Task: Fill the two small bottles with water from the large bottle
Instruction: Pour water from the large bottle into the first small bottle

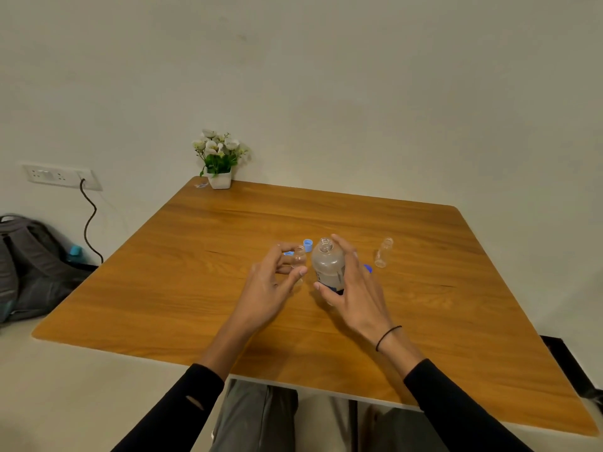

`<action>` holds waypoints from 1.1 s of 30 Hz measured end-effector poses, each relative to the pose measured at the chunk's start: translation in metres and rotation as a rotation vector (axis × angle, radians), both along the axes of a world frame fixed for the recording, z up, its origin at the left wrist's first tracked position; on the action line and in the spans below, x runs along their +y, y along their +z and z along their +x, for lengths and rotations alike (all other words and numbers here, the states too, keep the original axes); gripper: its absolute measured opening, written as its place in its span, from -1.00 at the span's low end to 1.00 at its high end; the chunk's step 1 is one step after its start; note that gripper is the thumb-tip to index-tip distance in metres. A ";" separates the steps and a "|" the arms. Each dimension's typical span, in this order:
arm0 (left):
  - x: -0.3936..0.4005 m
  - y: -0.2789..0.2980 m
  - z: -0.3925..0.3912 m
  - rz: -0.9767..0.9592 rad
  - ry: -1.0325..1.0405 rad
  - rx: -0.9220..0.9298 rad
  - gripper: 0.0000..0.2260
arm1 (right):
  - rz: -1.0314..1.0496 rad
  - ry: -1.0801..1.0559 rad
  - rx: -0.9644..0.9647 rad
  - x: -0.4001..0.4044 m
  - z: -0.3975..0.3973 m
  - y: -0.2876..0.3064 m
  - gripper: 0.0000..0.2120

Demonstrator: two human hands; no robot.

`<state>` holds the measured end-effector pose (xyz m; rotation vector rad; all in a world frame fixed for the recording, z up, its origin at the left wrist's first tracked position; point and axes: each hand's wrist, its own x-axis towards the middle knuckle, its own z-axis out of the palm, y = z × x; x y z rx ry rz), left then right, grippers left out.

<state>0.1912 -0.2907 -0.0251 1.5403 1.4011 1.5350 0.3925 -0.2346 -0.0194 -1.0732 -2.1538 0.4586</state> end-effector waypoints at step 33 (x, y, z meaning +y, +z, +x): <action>-0.001 -0.006 0.017 -0.048 0.012 0.144 -0.61 | 0.253 -0.071 -0.633 0.014 0.030 0.037 -0.11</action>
